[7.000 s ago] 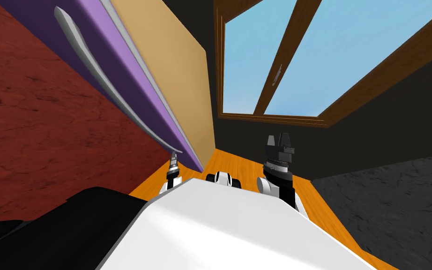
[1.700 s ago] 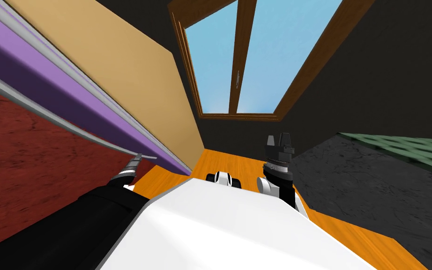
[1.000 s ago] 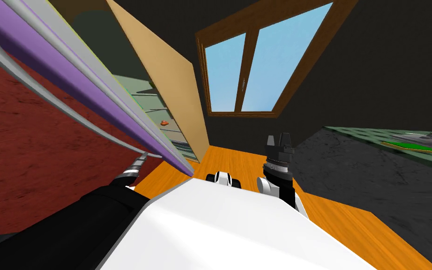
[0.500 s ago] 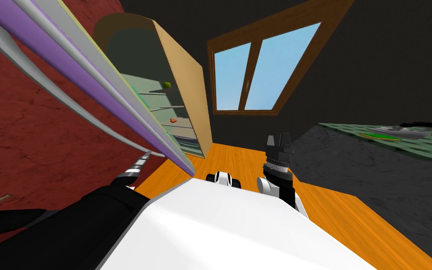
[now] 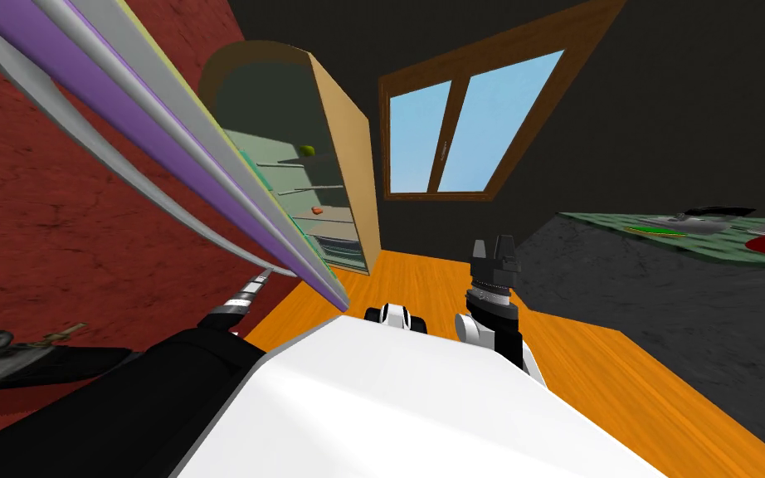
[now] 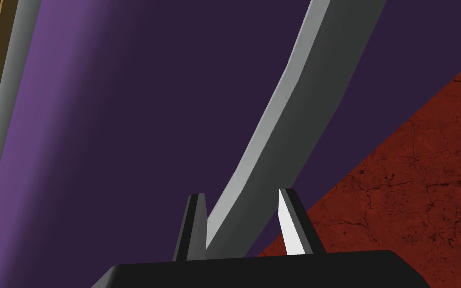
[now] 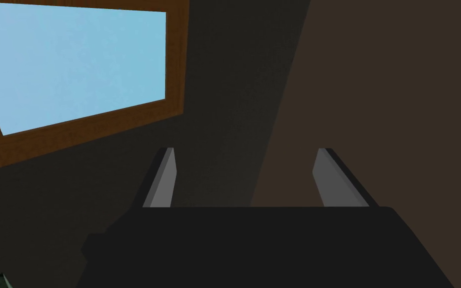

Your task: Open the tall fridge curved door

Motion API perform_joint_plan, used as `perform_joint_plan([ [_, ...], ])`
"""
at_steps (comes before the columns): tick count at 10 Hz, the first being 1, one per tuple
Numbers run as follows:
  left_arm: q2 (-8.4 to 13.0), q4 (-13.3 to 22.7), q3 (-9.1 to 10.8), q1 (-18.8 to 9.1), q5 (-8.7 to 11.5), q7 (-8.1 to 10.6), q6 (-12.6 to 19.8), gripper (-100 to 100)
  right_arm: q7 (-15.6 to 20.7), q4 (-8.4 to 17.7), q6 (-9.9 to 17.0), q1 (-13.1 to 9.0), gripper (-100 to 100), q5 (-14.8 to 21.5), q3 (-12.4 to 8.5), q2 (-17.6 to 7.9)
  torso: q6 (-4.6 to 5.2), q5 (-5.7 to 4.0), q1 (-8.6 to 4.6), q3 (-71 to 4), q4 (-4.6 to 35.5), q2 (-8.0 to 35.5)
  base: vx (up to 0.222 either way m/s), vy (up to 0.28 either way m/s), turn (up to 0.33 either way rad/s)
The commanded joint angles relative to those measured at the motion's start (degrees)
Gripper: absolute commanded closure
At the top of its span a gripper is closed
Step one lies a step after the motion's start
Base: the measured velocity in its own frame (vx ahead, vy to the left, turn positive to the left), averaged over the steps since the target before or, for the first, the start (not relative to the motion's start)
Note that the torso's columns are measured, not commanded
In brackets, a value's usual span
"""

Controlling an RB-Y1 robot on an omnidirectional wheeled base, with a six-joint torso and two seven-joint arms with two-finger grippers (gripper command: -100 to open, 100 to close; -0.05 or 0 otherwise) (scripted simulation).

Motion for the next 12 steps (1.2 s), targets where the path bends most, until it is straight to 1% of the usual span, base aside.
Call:
perform_joint_plan([
  [1, 0.23, -1.82, -0.55, 0.83, -0.34, 0.62, -2.21, 100, 0.00, 0.01, 0.00, 0.00, 0, 0.00, 0.00, 0.00, 0.05, 0.02, 0.07, -0.01, 0.02, -0.08, -0.173, 0.244, 0.003],
  [2, 0.23, -1.82, -0.55, 0.83, -0.34, 0.62, -2.21, 100, 0.00, 0.01, 0.00, 0.00, 0, 0.00, 0.00, 0.00, 0.13, -0.03, 0.08, -0.11, -0.01, -0.21, -0.171, 0.201, 0.000],
  [3, 0.35, -2.58, -1.13, 1.44, -0.63, 1.03, -3.66, 100, 0.00, 0.01, 0.00, 0.00, 0, 0.00, 0.00, 0.00, 0.20, -0.01, -0.14, -0.22, -0.08, -0.40, -0.195, 0.258, -0.011],
  [4, 0.35, -2.58, -1.13, 1.44, -0.63, 1.03, -3.66, 100, 0.00, 0.00, 0.00, 0.00, 0, 0.00, 0.00, 0.00, 0.23, -0.07, -0.04, -0.26, -0.07, -0.40, -0.117, 0.215, 0.001],
  [5, 0.47, -3.34, -1.70, 2.05, -0.93, 1.43, -5.10, 100, 0.00, 0.01, 0.00, 0.01, 0, 0.00, 0.00, 0.00, 0.33, -0.04, -0.21, -0.40, -0.13, -0.72, -0.125, 0.231, 0.010],
  [6, 0.59, -4.10, -2.27, 2.67, -1.22, 1.84, -6.54, 100, 0.00, 0.00, 0.00, 0.01, 0, 0.00, 0.00, 0.00, 0.41, -0.05, -0.06, -0.46, -0.16, -0.74, -0.220, 0.323, -0.025],
  [7, 0.59, -4.10, -2.27, 2.67, -1.22, 1.84, -6.54, 100, 0.00, 0.00, 0.00, 0.00, 0, 0.00, -0.01, -0.01, 0.34, -0.02, 0.18, -0.29, -0.06, -0.43, -0.170, 0.274, -0.017],
  [9, 0.83, -5.62, -3.41, 3.89, -1.81, 2.66, -9.42, 100, 0.00, 0.01, 0.00, 0.01, 0, 0.00, -0.01, 0.00, 0.46, -0.05, -0.03, -0.49, -0.15, -0.80, -0.170, 0.273, -0.009],
  [10, 0.83, -5.62, -3.41, 3.89, -1.81, 2.66, -9.42, 100, 0.00, 0.01, 0.00, 0.00, 0, 0.00, 0.00, 0.00, 0.44, 0.03, -0.07, -0.40, -0.15, -0.66, -0.178, 0.223, -0.036],
  [12, 1.07, -7.13, -4.56, 5.12, -2.39, 3.48, -12.30, 100, 0.00, 0.00, 0.00, 0.01, 0, 0.00, 0.00, 0.00, 0.25, 0.05, -0.27, -0.30, -0.15, -0.56, -0.171, 0.258, -0.035],
])
